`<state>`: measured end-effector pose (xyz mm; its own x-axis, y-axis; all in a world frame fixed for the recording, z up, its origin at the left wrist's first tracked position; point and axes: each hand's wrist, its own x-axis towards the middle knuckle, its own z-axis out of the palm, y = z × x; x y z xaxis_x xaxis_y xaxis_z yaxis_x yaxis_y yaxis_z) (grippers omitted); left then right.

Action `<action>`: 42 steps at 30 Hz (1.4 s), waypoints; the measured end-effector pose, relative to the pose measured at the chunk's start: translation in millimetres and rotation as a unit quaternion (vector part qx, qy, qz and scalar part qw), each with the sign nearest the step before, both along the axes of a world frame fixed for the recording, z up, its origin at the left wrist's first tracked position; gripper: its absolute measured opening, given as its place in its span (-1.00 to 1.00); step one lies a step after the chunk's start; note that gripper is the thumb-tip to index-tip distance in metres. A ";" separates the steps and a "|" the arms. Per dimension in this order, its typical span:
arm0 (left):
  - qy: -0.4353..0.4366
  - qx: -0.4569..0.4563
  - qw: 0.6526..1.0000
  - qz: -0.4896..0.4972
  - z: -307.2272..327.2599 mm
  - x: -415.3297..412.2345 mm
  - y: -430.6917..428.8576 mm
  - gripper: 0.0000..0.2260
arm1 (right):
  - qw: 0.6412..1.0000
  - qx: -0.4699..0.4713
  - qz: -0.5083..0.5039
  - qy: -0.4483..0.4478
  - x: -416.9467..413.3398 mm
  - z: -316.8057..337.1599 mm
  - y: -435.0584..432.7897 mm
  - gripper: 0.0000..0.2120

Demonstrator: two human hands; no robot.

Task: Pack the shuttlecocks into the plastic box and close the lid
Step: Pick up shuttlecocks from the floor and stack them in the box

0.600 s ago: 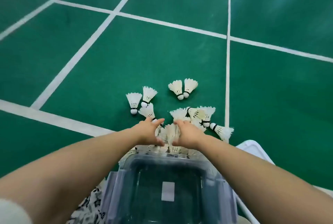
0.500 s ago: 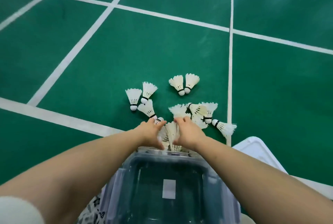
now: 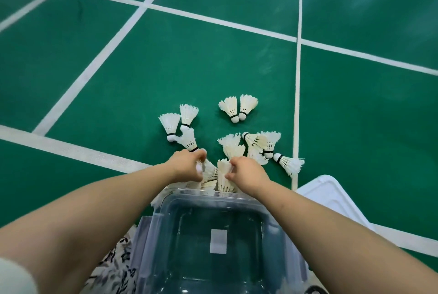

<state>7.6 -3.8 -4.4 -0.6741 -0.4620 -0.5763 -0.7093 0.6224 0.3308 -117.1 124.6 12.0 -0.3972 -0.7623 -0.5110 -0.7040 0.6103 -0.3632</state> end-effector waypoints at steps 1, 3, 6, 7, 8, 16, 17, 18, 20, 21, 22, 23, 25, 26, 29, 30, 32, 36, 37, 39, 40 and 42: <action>0.006 -0.003 1.000 0.000 3.4 0.9 -1.2 -0.61 | 1.000 -0.005 -0.009 -0.006 0.4 1.6 0.4 -0.88; 0.020 -0.006 1.000 -0.002 13.7 1.6 -4.9 -0.61 | 0.999 -0.015 -0.026 -0.015 -0.5 6.9 1.1 -0.86; 0.042 -0.023 0.999 -0.013 34.2 2.7 -11.0 -0.59 | 0.997 -0.049 -0.062 -0.020 -3.4 18.4 2.8 -0.79; 0.053 -0.028 0.998 -0.013 42.1 3.3 -12.7 -0.59 | 0.994 -0.066 -0.083 -0.025 -4.8 22.6 3.3 -0.79; 0.068 -0.034 0.997 -0.009 50.9 3.6 -13.7 -0.59 | 0.990 -0.086 -0.108 -0.031 -5.8 27.6 4.2 -0.77; 0.107 -0.092 0.990 0.014 101.0 11.4 11.0 -0.62 | 0.928 -0.221 -0.289 -0.072 -0.5 80.0 22.3 -0.72; 0.104 -0.098 0.990 0.011 105.1 13.2 16.5 -0.62 | 0.919 -0.234 -0.308 -0.079 2.3 85.8 25.5 -0.74; 0.104 -0.100 0.989 0.009 109.1 15.5 22.1 -0.61 | 0.908 -0.250 -0.324 -0.091 6.5 91.4 29.5 -0.77; 0.109 -0.101 0.989 0.005 116.0 21.2 33.4 -0.58 | 0.884 -0.278 -0.355 -0.122 17.3 98.9 39.9 -0.79; 0.110 -0.099 0.989 -0.001 118.3 24.4 39.3 -0.56 | 0.872 -0.290 -0.371 -0.136 23.5 100.6 45.2 -0.80; 0.110 -0.098 0.989 -0.009 119.5 27.5 45.5 -0.53 | 0.860 -0.298 -0.387 -0.145 29.8 102.1 50.5 -0.81; 0.109 -0.099 0.989 -0.020 119.8 30.2 51.7 -0.52 | 0.851 -0.302 -0.403 -0.150 36.1 103.2 55.4 -0.81; 0.110 -0.106 0.988 -0.029 118.7 35.1 63.5 -0.54 | 0.838 -0.297 -0.433 -0.148 47.2 104.2 64.3 -0.83; 0.111 -0.105 0.988 -0.024 117.6 37.6 68.9 -0.57 | 0.833 -0.293 -0.447 -0.145 52.6 104.2 68.7 -0.83; 0.112 -0.100 0.989 -0.005 113.2 44.1 81.1 -0.63 | 0.818 -0.296 -0.473 -0.143 65.8 101.9 81.8 -0.81; 0.113 -0.101 0.988 -0.003 111.9 46.4 84.0 -0.64 | 0.814 -0.298 -0.477 -0.145 69.6 102.0 85.4 -0.82; 0.113 -0.103 0.988 -0.004 109.5 51.6 88.5 -0.64 | 0.813 -0.288 -0.482 -0.151 74.8 96.9 90.4 -0.80; 0.106 -0.109 0.988 -0.011 106.9 62.3 90.2 -0.64 | 0.788 -0.272 -0.505 -0.224 80.5 82.1 93.2 -0.74; 0.103 -0.117 0.988 -0.013 107.4 65.0 88.4 -0.64 | 0.785 -0.271 -0.505 -0.236 81.3 79.1 93.6 -0.74; 0.093 -0.143 0.985 -0.022 109.6 70.2 82.1 -0.64 | 0.791 -0.272 -0.501 -0.224 82.5 77.1 96.8 -0.77; 0.090 -0.156 0.983 -0.024 110.6 72.8 77.6 -0.64 | 0.793 -0.276 -0.502 -0.207 83.3 77.0 100.2 -0.78; 0.087 -0.171 0.981 -0.012 110.8 77.9 66.6 -0.64 | 0.804 -0.272 -0.497 -0.180 84.9 69.9 107.3 -0.79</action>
